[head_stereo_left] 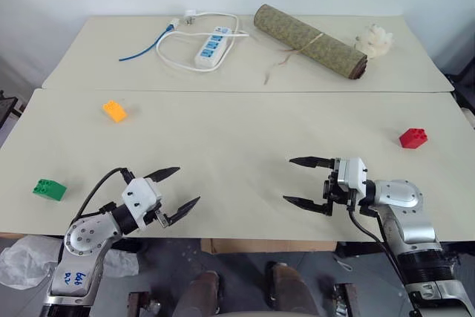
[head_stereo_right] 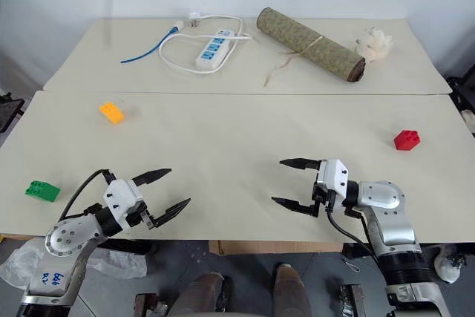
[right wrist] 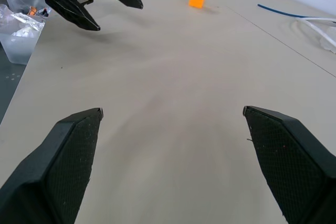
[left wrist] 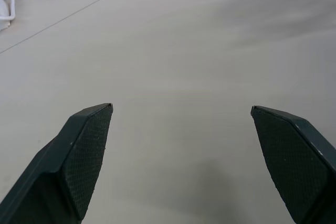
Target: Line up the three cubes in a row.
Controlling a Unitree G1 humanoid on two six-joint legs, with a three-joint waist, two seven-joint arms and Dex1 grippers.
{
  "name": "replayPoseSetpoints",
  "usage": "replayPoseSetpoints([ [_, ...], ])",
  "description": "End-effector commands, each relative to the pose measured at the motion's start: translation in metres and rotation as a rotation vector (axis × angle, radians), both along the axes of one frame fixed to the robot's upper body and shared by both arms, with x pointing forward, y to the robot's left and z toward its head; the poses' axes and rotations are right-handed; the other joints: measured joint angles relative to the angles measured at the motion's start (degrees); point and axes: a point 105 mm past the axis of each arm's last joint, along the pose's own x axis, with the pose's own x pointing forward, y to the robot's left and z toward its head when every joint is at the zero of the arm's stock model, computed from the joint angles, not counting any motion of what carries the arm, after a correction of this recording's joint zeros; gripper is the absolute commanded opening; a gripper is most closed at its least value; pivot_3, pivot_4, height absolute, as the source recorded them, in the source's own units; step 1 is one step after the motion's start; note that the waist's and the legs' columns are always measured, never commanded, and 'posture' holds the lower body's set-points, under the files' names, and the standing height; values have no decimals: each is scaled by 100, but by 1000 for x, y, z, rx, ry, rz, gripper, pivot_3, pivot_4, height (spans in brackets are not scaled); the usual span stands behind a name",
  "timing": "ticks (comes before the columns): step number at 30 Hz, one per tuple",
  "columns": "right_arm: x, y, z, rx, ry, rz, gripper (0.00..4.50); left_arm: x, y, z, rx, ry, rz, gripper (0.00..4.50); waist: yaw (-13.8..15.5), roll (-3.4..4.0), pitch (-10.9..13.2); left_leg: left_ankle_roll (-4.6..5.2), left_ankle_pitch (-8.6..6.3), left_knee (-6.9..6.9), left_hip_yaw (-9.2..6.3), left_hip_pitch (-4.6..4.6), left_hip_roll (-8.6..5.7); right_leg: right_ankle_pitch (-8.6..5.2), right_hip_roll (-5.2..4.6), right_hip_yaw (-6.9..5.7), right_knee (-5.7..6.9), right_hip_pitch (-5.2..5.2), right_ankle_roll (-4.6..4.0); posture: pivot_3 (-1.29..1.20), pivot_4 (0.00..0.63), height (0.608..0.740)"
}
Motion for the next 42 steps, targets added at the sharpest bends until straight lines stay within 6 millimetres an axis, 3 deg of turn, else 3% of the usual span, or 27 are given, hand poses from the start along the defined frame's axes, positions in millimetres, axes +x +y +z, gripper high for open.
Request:
replayPoseSetpoints([
  [1,-1,0,8,19,-60,-26,4500,2,3,8,-43,-25,16,4487,-2,0,0,0,0,0,0,0,1,0,0,0,0,0,0,0,150,740],
  [4,3,-16,20,79,-97,-161,4500,-2,-7,16,-94,-33,-72,4487,0,0,0,-1,0,0,0,0,1,0,0,0,2,0,0,0,150,740],
  [7,9,-52,39,218,-126,-431,4500,-7,-23,24,-143,-6,-189,4487,45,0,0,-1,0,1,-1,-2,-1,0,-3,1,5,-1,0,0,150,740],
  [10,3,-93,45,265,-157,-656,4500,-11,-38,26,-125,3,-293,4487,120,0,0,2,0,4,-1,-3,-8,0,-1,1,2,0,0,0,150,740],
  [14,-15,-167,40,363,-202,-1071,4500,-11,-58,32,-132,13,-414,4487,146,0,0,3,0,4,0,-3,-10,0,2,2,2,1,0,0,150,740],
  [18,-37,-208,17,380,-184,-1319,4500,-13,-69,33,-98,35,-523,4487,103,1,-1,3,0,1,10,2,-6,0,10,9,4,0,0,0,150,740],
  [21,-38,-212,6,376,-142,-1355,4500,-9,-71,35,-90,32,-543,4487,5,6,-3,3,0,-2,27,12,1,0,17,22,13,0,0,0,150,740],
  [24,-27,-218,16,439,-136,-1429,4500,-2,-67,38,-93,15,-528,4487,-60,9,-5,3,0,-2,40,22,6,0,20,34,24,-1,0,0,150,740],
  [28,-2,-214,35,439,-103,-1419,4500,2,-65,37,-97,30,-509,4487,-76,14,-8,2,1,-1,47,32,10,0,21,39,32,1,0,0,150,740],
  [35,40,-226,56,341,-35,-1450,4500,2,-67,34,-104,28,-488,4487,3,14,-8,5,1,4,36,18,8,0,19,29,23,-1,-1,0,150,740],
  [42,77,-231,50,272,77,-1482,4500,-1,-68,31,-103,25,-460,4487,-18,14,-8,14,3,6,43,11,4,2,15,32,20,-5,3,0,150,740],
])
